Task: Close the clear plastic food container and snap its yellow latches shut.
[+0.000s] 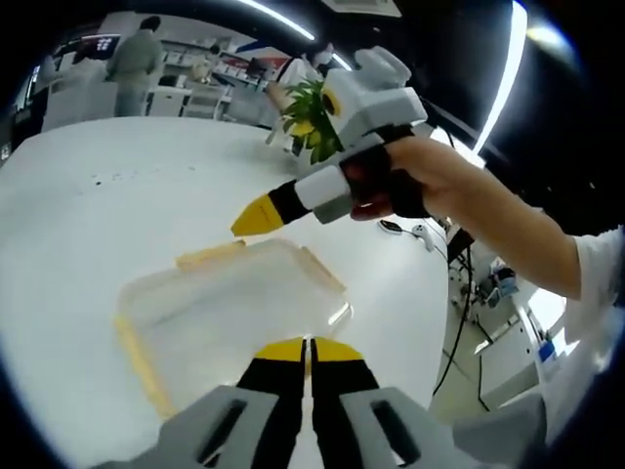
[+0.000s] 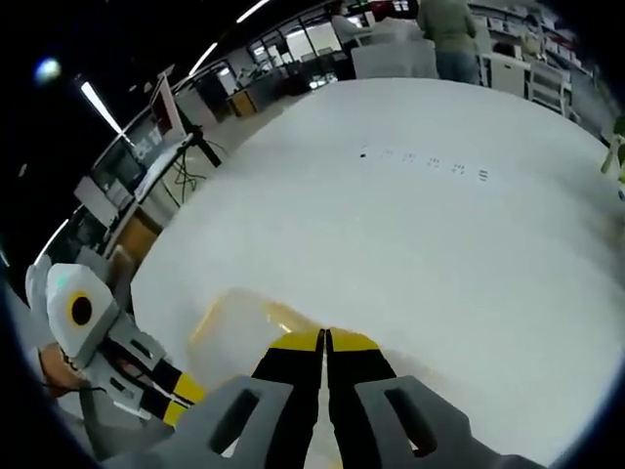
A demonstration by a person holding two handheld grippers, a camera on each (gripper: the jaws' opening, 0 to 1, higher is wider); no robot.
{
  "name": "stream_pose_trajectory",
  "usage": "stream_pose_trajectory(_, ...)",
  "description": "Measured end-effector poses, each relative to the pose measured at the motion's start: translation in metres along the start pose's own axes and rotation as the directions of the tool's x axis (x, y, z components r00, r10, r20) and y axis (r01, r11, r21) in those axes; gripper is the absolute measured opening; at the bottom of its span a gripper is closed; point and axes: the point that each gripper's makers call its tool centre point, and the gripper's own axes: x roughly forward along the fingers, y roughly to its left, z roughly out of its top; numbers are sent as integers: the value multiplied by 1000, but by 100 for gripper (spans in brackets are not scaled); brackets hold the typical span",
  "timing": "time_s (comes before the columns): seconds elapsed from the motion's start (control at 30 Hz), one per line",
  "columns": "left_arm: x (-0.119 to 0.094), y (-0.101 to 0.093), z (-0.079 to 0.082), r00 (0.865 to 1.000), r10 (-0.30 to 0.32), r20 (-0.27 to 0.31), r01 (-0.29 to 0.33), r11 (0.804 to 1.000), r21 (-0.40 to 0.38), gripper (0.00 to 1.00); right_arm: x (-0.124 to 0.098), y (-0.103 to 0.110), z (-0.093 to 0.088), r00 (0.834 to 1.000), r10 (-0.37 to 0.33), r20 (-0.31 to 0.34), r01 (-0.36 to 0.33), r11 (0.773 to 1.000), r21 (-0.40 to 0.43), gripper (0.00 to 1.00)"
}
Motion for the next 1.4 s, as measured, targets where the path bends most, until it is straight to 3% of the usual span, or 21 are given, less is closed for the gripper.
stream_pose_trajectory(0.3, 2, -3, 0, 1000, -9, -5, 9, 1000, 21, 0, -2, 8, 3, 999, 36, 16, -35, 999, -21, 0)
stream_pose_trajectory(0.43, -2, -11, 17, 998, -54, 44, 52, 998, 35, 2, -2, 10, 6, 999, 51, 18, -50, 997, -52, 0)
stream_pose_trajectory(0.6, -4, 0, 23, 1000, 10, -10, -7, 973, 231, 13, -1, 13, 13, 999, 41, 34, -34, 982, -188, 0)
stream_pose_trajectory(0.77, -4, -2, 26, 999, -13, -39, 24, 960, 278, 20, 1, 19, 14, 998, 52, 22, -44, 958, -285, 7)
stream_pose_trajectory(0.9, -5, 1, 27, 997, -8, -74, 35, 931, 363, 23, 3, 16, 15, 999, 40, 12, -34, 946, -323, 8)
stream_pose_trajectory(1.0, -4, 7, 22, 993, 31, -117, 23, 900, 435, 28, 5, 15, 12, 999, 39, -24, -45, 936, -348, 13)
stream_pose_trajectory(1.13, -1, 3, 18, 989, 2, -145, 63, 895, 441, 35, 5, 15, 10, 998, 32, -54, -51, 913, -404, 15)
stream_pose_trajectory(1.27, 2, -2, 14, 983, -18, -185, 111, 856, 505, 38, 6, 11, 7, 995, 3, -103, -51, 882, -467, 19)
stream_pose_trajectory(1.33, 3, 1, 13, 979, -2, -202, 112, 836, 536, 38, 7, 13, 4, 991, 12, -137, -77, 876, -476, 23)
stream_pose_trajectory(1.37, 3, 4, 11, 975, 11, -221, 119, 815, 567, 38, 7, 14, 3, 988, 16, -152, -88, 872, -482, 24)
stream_pose_trajectory(1.4, 4, 4, 10, 974, 17, -226, 119, 810, 574, 38, 8, 15, 2, 986, 18, -164, -98, 867, -489, 25)
